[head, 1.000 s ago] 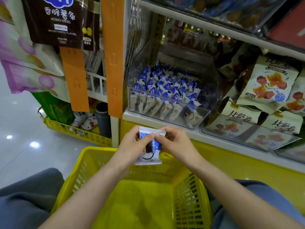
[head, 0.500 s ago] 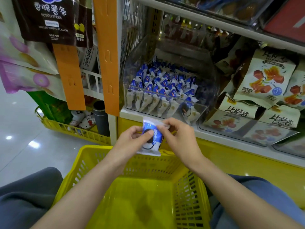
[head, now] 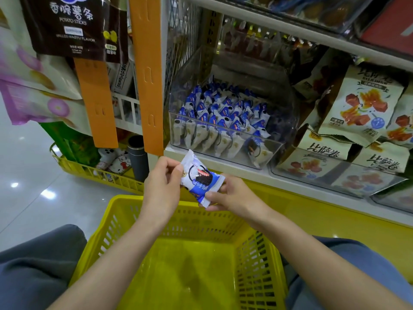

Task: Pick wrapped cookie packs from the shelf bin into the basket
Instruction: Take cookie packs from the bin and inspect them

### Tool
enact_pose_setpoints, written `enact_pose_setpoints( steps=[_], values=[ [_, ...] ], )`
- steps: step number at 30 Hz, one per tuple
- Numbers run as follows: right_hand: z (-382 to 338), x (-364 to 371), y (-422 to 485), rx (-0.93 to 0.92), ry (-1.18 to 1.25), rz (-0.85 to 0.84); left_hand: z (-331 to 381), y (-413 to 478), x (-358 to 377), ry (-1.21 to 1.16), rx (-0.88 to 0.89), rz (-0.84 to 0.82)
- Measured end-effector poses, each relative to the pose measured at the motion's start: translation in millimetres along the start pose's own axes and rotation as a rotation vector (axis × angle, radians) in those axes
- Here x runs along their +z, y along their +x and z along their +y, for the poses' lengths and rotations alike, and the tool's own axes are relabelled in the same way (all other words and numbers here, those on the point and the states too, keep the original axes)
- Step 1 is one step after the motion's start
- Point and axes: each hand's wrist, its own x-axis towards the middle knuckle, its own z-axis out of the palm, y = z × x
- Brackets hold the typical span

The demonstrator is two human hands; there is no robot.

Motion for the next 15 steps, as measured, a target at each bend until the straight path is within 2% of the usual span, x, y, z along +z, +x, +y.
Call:
enact_pose_setpoints(
  steps=[3, 5, 10, 15],
  values=[
    [-2.9, -3.1, 2.3, -0.134, -0.264, 0.087, 1.8, 2.7, -4.9, 0.058, 0.125, 0.013],
    [-6.4, -6.8, 3.0, -0.238, -0.323, 0.077, 4.1, 3.0, -9.0, 0.081, 0.204, 0.001],
    [-6.0, -0.5, 3.1, -0.404, -0.205, 0.076, 6.8, -8.4, -4.8, 0.158, 0.321, -0.165],
    [-1.0, -1.9, 5.7, -0.326, -0.073, 0.128, 3.5, -12.8, 2.0, 0.098, 0.172, -0.190]
  ],
)
